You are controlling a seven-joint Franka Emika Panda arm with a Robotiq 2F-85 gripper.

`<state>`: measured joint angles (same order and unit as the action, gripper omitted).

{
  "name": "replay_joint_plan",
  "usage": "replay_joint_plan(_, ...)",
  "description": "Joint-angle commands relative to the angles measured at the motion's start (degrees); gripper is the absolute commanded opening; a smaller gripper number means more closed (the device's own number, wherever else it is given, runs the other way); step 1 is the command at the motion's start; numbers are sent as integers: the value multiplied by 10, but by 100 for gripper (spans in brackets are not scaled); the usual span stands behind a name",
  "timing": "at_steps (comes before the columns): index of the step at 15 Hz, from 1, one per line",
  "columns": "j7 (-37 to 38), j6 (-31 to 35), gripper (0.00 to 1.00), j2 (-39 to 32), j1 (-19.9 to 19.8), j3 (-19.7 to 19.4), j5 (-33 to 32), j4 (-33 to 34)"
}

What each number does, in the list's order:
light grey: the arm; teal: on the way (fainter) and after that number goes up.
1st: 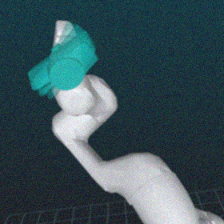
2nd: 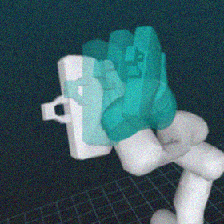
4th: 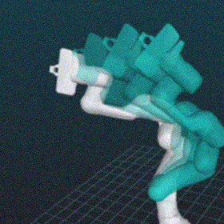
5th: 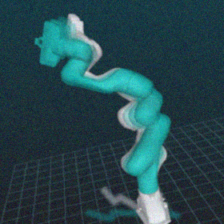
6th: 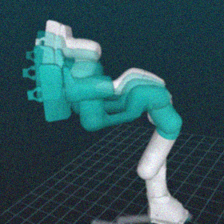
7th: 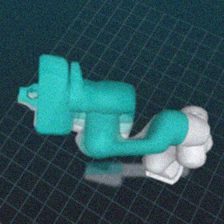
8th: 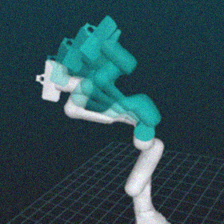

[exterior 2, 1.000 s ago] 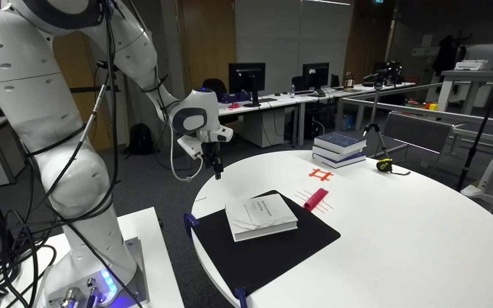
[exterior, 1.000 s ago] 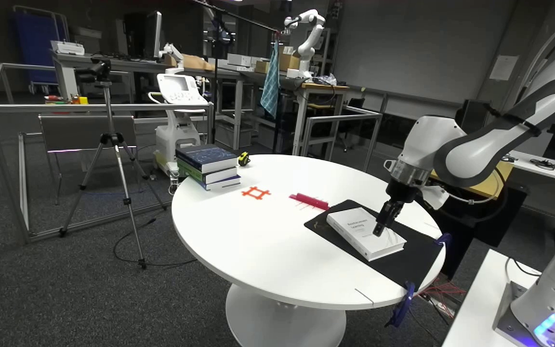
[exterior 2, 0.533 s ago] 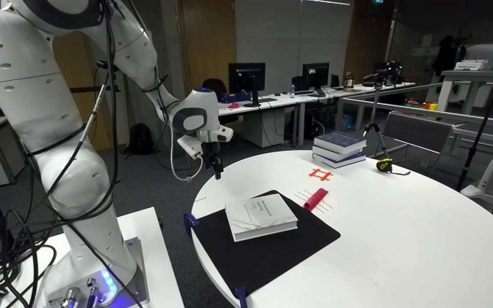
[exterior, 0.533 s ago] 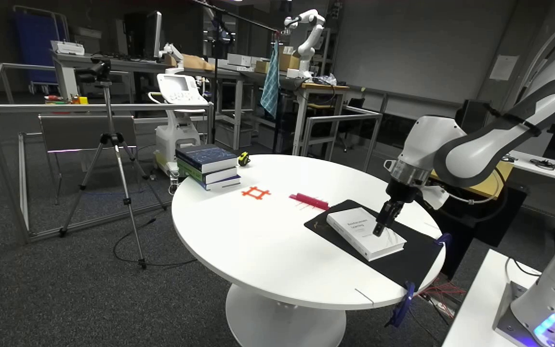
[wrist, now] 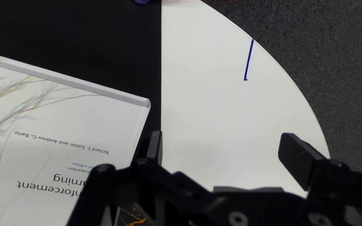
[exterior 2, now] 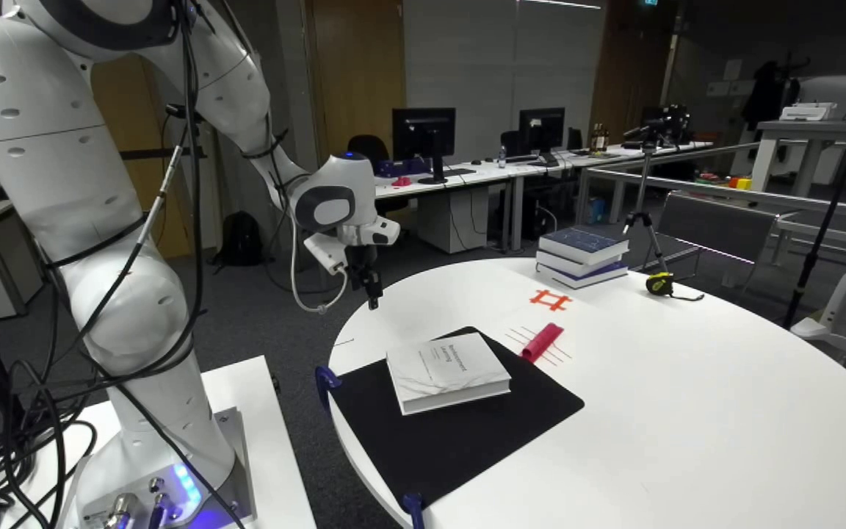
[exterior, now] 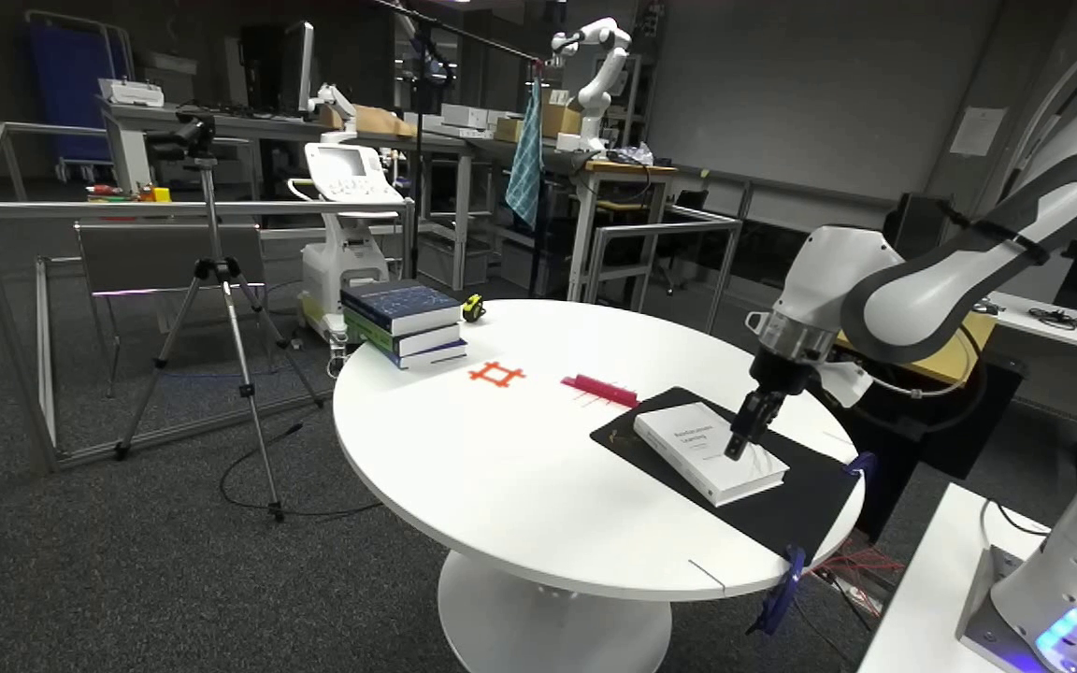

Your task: Straighten the book

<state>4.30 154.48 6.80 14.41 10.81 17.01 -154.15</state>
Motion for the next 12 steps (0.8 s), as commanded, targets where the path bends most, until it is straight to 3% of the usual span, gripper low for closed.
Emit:
replay_joint_plan(1,-61,10,100,-7,9,-6,40,-5)
replay_joint_plan(5,-133,33,100,-27,16,-6,99,-2)
replay_joint_plan(12,-234,145,100,-105,41,23,238,24)
